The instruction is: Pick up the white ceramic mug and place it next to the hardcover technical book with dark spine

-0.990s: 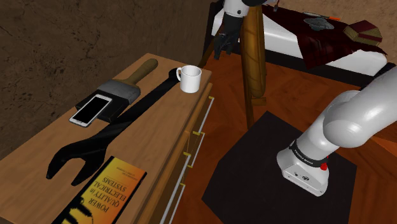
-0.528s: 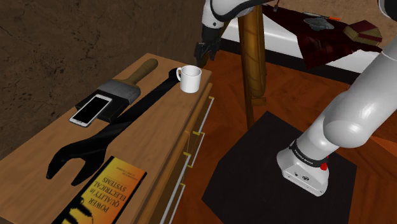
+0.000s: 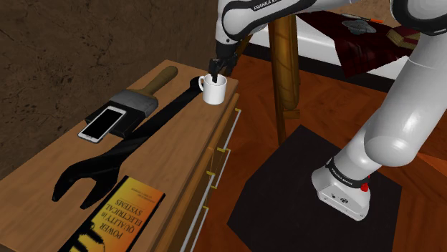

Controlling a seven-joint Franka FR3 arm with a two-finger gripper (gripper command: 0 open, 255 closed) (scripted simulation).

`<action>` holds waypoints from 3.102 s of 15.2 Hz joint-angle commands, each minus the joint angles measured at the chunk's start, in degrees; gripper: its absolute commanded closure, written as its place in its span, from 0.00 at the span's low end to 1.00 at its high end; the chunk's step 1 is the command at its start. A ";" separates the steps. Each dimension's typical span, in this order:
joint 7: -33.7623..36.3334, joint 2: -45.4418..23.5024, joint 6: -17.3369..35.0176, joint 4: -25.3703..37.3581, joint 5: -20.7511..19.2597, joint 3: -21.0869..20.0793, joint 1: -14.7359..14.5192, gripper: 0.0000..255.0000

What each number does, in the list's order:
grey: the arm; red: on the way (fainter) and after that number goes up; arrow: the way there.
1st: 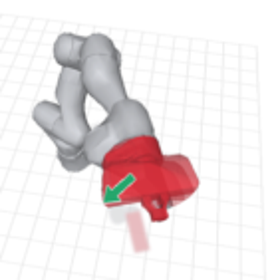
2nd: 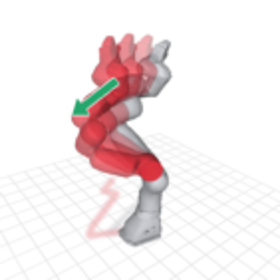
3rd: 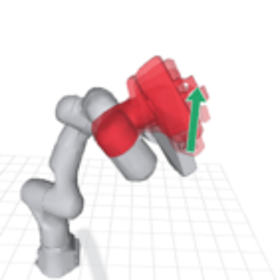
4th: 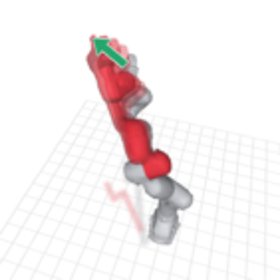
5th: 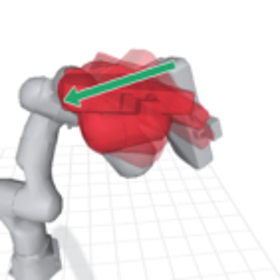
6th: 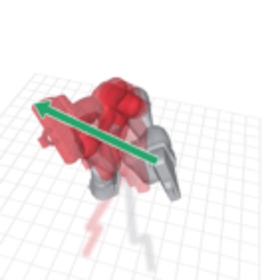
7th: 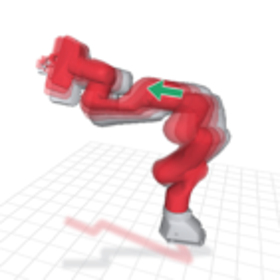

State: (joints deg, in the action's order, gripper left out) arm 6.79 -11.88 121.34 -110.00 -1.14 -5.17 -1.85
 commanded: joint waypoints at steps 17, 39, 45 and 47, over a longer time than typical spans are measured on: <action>0.04 -1.28 2.39 -1.08 -0.16 0.06 0.00 1.00; -0.33 3.47 -11.06 7.63 0.41 -0.06 0.10 1.00; -0.38 4.12 -15.50 11.43 0.49 -0.08 0.10 1.00; -0.39 4.24 -17.01 12.82 0.50 -0.08 0.10 1.00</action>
State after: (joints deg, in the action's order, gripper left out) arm 6.42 -7.65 105.27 -98.11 -0.65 -5.25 -1.75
